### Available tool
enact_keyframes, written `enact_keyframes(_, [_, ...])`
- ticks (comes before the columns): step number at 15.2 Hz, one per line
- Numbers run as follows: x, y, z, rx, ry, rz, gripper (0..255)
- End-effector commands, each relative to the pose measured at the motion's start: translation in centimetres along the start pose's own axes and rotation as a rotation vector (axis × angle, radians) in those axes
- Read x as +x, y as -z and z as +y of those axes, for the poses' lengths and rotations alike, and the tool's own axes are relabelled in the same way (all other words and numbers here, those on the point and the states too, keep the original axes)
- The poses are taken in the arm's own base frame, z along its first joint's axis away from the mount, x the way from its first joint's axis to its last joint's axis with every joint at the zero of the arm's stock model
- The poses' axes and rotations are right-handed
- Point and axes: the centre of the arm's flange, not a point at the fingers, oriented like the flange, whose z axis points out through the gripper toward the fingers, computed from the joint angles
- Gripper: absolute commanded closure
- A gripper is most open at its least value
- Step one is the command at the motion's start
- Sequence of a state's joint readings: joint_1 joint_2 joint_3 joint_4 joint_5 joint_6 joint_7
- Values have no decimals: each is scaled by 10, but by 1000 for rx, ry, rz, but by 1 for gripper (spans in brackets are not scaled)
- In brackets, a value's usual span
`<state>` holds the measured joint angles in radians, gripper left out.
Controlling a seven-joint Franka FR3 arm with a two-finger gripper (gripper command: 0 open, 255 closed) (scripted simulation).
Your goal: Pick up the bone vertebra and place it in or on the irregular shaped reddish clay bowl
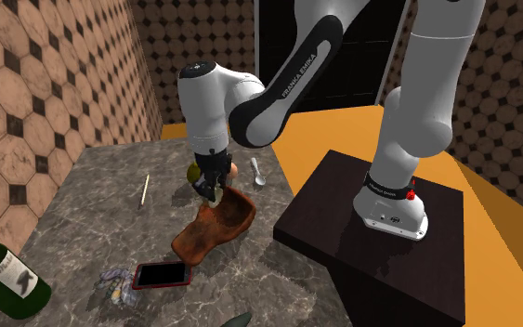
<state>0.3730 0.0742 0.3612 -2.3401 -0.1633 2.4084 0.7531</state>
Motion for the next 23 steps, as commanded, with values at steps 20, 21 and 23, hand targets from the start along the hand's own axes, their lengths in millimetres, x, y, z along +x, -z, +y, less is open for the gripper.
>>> enact_keyframes(20, [-4, -47, -3, 0, 0, 0, 0])
enact_keyframes(21, [-4, -47, -3, 0, 0, 0, 0])
enact_keyframes(23, [-4, -34, -3, 0, 0, 0, 0])
